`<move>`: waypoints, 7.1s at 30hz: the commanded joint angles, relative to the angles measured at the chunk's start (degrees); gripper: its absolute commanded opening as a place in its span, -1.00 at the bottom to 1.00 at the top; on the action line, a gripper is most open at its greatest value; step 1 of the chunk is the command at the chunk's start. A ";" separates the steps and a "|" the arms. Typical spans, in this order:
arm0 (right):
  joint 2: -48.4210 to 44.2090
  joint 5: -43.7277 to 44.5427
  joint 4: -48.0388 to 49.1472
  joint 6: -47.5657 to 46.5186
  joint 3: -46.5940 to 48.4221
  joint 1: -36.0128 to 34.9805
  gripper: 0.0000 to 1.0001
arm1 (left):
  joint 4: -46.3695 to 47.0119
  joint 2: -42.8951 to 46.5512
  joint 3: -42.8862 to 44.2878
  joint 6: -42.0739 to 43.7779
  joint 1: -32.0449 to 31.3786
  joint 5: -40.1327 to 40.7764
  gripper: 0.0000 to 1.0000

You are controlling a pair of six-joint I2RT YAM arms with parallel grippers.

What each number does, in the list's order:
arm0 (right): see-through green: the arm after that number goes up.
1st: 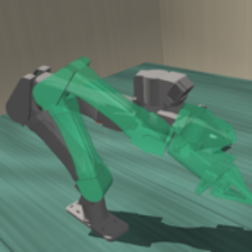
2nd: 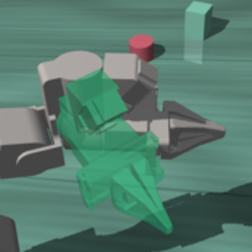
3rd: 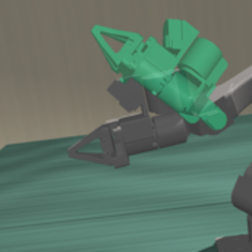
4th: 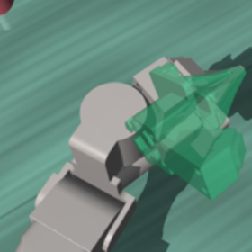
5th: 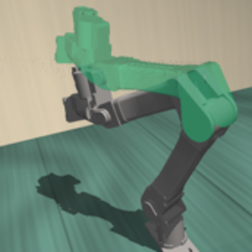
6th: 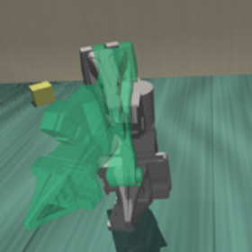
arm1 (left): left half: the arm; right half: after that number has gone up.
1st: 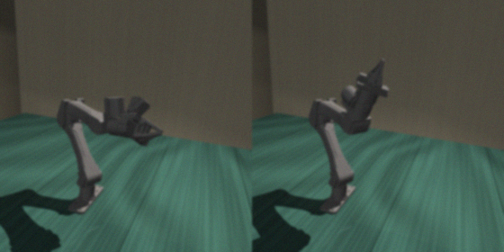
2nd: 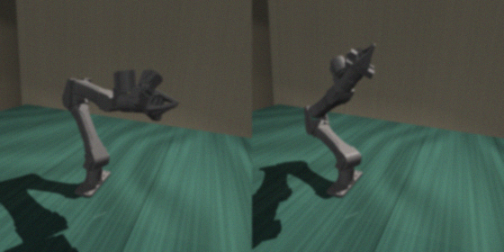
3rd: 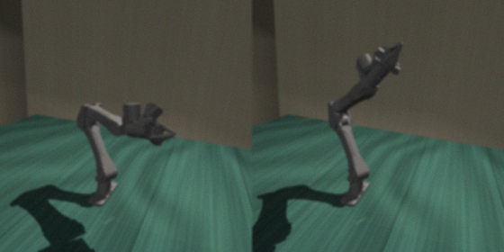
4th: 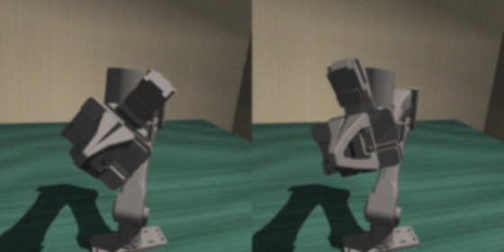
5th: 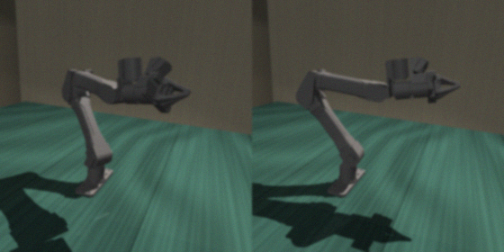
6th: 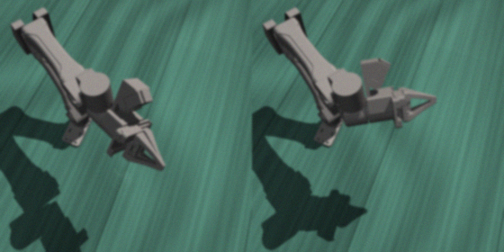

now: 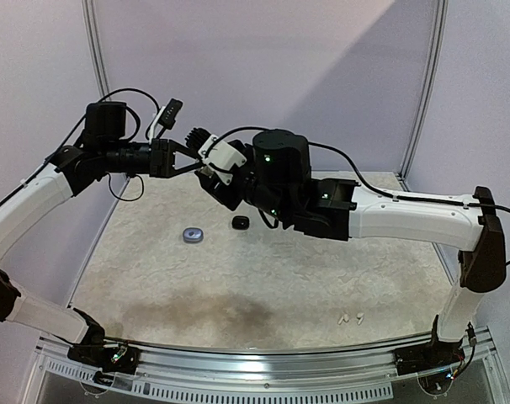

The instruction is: Insert the wireless bluetooth earbuds into the charging case

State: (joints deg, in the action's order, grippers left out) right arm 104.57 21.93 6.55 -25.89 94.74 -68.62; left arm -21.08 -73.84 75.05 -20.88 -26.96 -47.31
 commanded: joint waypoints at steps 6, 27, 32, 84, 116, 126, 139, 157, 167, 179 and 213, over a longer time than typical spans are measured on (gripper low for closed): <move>0.13 1.74 -0.54 1.55 1.13 -0.57 0.02 | -2.00 -0.03 -1.23 2.84 -0.76 0.45 -1.00; -8.21 -52.67 -21.26 17.32 -1.74 12.67 0.65 | -32.48 2.20 4.68 53.74 -1.49 -2.37 -1.00; -1.75 -54.97 -23.12 19.55 5.11 12.68 0.43 | -32.21 2.38 4.52 53.58 -1.60 -2.36 -1.00; -7.98 -49.71 26.37 40.41 -11.66 12.03 -1.00 | 51.83 13.84 -27.24 -3.32 -0.95 -8.36 0.14; -6.15 -50.41 26.46 40.15 -11.42 11.62 -1.00 | 57.64 10.71 -24.32 -3.43 -6.53 0.19 -0.33; -5.79 -50.43 26.63 39.92 -12.12 11.59 -1.00 | 58.00 10.46 -23.61 -4.10 -6.53 0.36 -0.42; -7.99 -45.43 16.90 36.16 -11.92 11.61 0.11 | 53.50 11.72 -24.70 0.52 -6.53 -1.07 -1.00; -5.36 -41.86 -1.30 26.72 -1.45 11.68 0.24 | 27.45 15.10 -24.86 31.27 -8.46 -3.21 -1.00; -5.60 -42.14 -4.97 25.04 1.19 12.17 0.19 | 17.34 15.05 -24.27 41.70 -8.46 -4.84 -1.00; -5.48 -42.15 -5.50 27.20 0.89 12.63 0.15 | 13.01 15.55 -24.54 46.53 -8.46 -5.20 -1.00; -3.59 -55.10 -26.93 16.59 4.73 11.22 -0.02 | 26.10 15.09 -27.59 24.21 -7.16 -1.19 -1.00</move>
State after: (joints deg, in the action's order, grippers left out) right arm 99.57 -32.58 -18.13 -8.58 98.08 -57.41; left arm 4.43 -58.74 47.09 4.25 -34.37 -48.99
